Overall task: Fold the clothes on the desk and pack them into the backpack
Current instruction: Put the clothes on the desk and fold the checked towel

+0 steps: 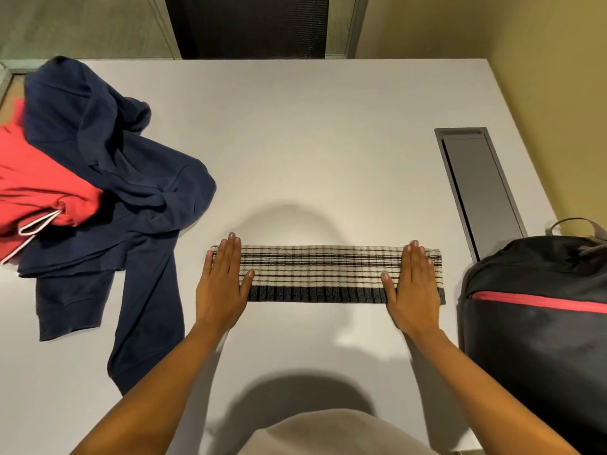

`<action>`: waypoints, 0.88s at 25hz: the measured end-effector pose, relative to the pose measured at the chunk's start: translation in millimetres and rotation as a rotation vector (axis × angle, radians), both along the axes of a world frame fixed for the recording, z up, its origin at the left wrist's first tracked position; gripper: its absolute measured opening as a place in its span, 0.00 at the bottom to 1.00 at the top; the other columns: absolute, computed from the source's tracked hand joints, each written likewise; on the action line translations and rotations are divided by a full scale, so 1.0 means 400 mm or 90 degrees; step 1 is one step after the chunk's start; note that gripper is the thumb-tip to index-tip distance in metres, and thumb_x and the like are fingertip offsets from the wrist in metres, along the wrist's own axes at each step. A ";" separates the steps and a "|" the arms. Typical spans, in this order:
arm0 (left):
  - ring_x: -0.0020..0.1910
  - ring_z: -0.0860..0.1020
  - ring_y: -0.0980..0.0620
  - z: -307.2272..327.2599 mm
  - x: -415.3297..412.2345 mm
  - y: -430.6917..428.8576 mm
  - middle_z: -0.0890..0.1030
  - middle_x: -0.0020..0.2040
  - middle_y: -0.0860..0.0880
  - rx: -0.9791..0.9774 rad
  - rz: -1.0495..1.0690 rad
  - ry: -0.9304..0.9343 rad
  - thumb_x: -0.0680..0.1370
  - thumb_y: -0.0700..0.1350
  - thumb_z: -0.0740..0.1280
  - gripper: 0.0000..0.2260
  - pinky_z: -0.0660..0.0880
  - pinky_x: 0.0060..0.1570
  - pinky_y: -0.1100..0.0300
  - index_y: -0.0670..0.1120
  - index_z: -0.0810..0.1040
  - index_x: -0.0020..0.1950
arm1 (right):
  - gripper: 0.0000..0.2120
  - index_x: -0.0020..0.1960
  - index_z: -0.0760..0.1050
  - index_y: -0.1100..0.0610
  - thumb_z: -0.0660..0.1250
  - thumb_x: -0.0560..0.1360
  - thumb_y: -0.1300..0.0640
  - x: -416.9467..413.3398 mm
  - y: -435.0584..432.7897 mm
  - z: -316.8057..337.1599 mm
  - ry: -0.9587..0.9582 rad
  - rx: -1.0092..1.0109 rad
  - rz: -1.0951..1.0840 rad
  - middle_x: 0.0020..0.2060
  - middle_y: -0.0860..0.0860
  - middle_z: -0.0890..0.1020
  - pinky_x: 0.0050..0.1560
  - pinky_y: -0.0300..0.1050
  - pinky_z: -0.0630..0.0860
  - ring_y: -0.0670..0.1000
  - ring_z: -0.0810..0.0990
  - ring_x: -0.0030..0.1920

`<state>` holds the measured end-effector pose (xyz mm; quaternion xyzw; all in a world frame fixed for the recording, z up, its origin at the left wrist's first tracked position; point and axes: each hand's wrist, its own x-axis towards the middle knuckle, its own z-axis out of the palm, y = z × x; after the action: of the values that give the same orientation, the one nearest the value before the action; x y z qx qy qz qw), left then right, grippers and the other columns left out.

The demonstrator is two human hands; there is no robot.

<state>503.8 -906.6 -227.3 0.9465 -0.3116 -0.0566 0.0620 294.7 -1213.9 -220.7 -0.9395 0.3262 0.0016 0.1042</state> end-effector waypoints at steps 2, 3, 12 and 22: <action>0.79 0.46 0.51 0.000 0.000 -0.002 0.47 0.80 0.47 0.000 0.005 0.000 0.82 0.56 0.43 0.29 0.44 0.77 0.53 0.43 0.45 0.79 | 0.35 0.79 0.42 0.62 0.43 0.82 0.39 0.051 0.063 0.011 -0.009 0.021 -0.026 0.78 0.58 0.44 0.77 0.55 0.48 0.54 0.40 0.78; 0.79 0.46 0.51 0.000 0.000 -0.002 0.46 0.80 0.48 0.002 0.005 0.000 0.82 0.56 0.43 0.29 0.44 0.77 0.53 0.43 0.45 0.79 | 0.35 0.79 0.41 0.62 0.45 0.82 0.40 0.083 0.110 0.020 -0.020 0.040 0.007 0.78 0.57 0.43 0.78 0.54 0.46 0.54 0.39 0.78; 0.78 0.43 0.52 -0.002 0.007 -0.003 0.42 0.80 0.49 0.015 0.023 0.007 0.82 0.57 0.42 0.30 0.40 0.76 0.54 0.44 0.42 0.79 | 0.29 0.79 0.47 0.59 0.45 0.83 0.45 0.183 0.231 -0.017 -0.041 0.043 0.219 0.79 0.53 0.48 0.77 0.53 0.49 0.51 0.44 0.79; 0.78 0.44 0.52 -0.001 0.000 -0.003 0.44 0.80 0.48 0.003 0.024 0.000 0.82 0.57 0.41 0.29 0.42 0.77 0.54 0.44 0.42 0.79 | 0.34 0.79 0.48 0.62 0.44 0.81 0.40 -0.003 -0.035 -0.008 0.022 -0.050 0.007 0.78 0.56 0.51 0.78 0.52 0.48 0.54 0.48 0.79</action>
<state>503.8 -908.0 -227.5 0.9523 -0.2937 -0.0563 0.0610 293.4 -1227.9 -223.9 -0.9445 0.3228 0.0058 0.0611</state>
